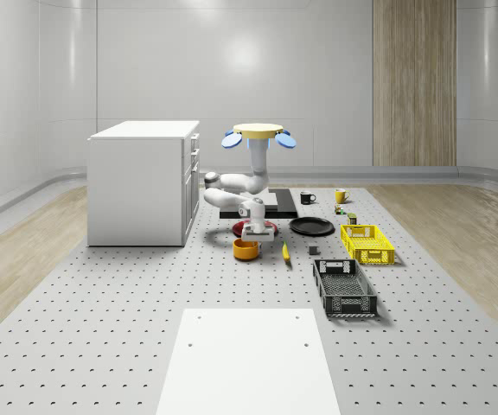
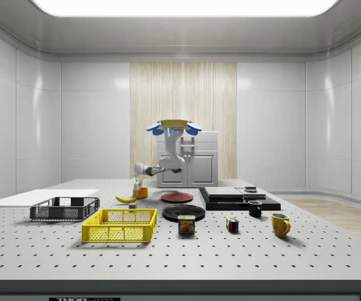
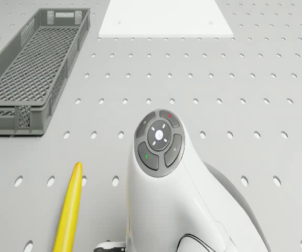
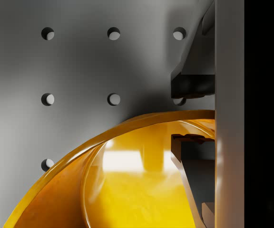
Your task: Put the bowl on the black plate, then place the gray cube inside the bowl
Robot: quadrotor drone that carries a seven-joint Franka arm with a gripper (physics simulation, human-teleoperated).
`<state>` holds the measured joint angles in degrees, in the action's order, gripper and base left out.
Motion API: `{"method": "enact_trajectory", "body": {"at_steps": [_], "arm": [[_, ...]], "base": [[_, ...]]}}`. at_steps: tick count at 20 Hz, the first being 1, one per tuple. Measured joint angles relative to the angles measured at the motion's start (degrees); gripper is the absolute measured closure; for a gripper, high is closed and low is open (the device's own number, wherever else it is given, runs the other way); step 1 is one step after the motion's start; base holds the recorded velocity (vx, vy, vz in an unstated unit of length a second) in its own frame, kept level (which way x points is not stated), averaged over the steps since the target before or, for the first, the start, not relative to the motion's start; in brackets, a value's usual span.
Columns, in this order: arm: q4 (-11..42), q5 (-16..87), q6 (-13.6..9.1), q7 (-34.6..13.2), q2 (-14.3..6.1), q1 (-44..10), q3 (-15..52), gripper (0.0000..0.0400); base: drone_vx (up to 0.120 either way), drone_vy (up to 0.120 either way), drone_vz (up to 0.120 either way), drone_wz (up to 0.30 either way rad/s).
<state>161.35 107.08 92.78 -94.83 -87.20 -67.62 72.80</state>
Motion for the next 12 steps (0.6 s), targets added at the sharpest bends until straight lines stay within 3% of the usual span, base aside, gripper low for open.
{"method": "enact_trajectory", "body": {"at_steps": [3,5,10,12], "arm": [[0.39,-1.49,-0.53,-0.04,-0.06,0.19,1.57,0.0297],[0.54,-2.15,-0.72,-0.07,-0.11,0.25,2.25,0.0298],[0.72,-3.04,-0.84,-0.13,-0.3,0.29,3.13,0.0299],[0.74,-3.22,-0.82,-0.15,-0.39,0.28,3.29,0.03]], "base": [[0.0,0.04,0.12,0.0],[-0.12,0.12,0.12,0.0],[-0.12,0.12,0.0,0.0],[-0.12,0.12,0.1,0.0]]}}
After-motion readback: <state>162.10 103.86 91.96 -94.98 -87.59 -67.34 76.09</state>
